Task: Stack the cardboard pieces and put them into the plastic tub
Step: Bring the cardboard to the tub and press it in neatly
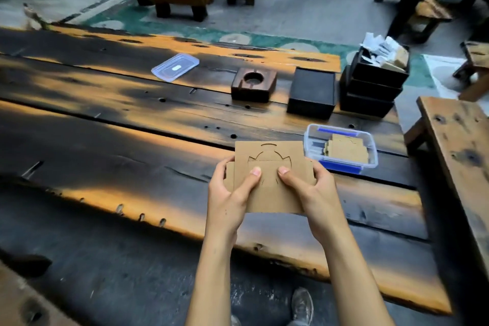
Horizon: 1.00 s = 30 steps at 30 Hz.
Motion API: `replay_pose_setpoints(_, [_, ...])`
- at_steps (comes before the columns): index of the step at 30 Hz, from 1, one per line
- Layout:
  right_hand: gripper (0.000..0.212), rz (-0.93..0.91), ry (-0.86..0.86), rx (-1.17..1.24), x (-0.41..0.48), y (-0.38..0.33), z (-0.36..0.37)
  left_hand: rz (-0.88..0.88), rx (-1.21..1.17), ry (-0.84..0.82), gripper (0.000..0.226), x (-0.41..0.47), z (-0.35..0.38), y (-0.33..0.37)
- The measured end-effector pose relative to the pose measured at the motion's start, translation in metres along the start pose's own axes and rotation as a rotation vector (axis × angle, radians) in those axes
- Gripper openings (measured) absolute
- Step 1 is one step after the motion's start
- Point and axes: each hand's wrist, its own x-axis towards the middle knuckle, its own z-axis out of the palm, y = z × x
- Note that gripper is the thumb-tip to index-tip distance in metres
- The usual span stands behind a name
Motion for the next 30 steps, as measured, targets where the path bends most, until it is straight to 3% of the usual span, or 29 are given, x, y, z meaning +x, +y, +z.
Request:
replay_pose_setpoints(9, [0.049, -0.002, 0.071, 0.033, 0.050, -0.009, -0.105, -0.062, 0.021, -0.084, 0.042, 0.015, 0.114, -0.020])
replay_pose_setpoints(17, [0.043, 0.028, 0.090, 0.076, 0.085, -0.002, -0.175, -0.244, -0.018, -0.135, 0.056, 0.025, 0.180, -0.046])
replay_pose_setpoints(23, [0.052, 0.109, 0.127, 0.094, 0.121, 0.008, -0.215, -0.398, -0.007, -0.216, 0.055, 0.048, 0.221, -0.062])
replay_pose_setpoints(27, [0.048, 0.171, 0.118, 0.104, 0.155, 0.019, -0.234, -0.489, 0.038, -0.189, 0.060, 0.084, 0.248, -0.078])
replay_pose_setpoints(30, [0.040, 0.238, 0.133, 0.079, 0.187, 0.029, -0.245, -0.531, 0.042, -0.162, 0.049, 0.118, 0.269, -0.094])
